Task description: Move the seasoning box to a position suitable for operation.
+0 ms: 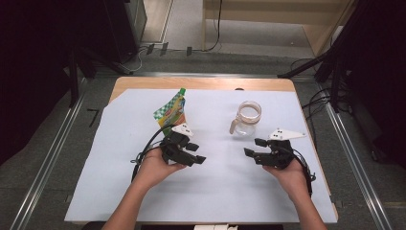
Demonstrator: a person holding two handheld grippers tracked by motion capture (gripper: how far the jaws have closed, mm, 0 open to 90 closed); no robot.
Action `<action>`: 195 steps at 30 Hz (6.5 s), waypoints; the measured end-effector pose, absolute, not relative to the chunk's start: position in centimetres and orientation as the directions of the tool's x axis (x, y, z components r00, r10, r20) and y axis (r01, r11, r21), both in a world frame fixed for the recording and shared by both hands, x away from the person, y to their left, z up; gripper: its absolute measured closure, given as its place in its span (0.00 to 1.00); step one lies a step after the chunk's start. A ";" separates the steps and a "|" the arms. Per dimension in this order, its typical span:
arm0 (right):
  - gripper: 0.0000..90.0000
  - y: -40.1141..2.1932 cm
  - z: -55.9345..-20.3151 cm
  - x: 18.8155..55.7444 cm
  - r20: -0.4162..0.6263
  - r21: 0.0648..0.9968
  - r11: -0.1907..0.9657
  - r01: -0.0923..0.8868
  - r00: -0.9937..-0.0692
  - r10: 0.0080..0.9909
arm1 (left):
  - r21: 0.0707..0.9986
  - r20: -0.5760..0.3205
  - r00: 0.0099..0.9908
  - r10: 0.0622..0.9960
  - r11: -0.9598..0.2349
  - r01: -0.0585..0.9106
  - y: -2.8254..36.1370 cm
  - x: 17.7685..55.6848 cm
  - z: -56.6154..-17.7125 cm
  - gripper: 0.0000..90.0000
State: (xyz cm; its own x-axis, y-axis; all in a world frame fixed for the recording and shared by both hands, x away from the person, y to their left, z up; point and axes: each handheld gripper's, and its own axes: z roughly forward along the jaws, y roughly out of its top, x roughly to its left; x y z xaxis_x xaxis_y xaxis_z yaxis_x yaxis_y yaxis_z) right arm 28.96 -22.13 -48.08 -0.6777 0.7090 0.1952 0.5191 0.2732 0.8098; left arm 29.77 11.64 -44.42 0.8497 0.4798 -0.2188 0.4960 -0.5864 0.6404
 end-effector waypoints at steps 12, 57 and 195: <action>0.55 -22.4 -48.2 29.2 0.197 0.802 0.273 0.530 -0.668 0.718 | 0.664 -0.243 0.843 0.479 -0.552 0.505 12.4 29.3 -44.8 0.47; 0.38 -22.5 -49.3 31.5 0.206 0.773 0.232 0.590 -0.581 0.788 | 0.718 -0.247 0.859 0.449 -0.511 0.473 12.7 28.8 -43.9 0.45; 0.06 -12.8 -50.5 27.1 0.142 0.823 0.350 0.448 -0.757 0.638 | 0.705 -0.251 0.851 0.461 -0.516 0.487 13.5 28.5 -44.2 0.44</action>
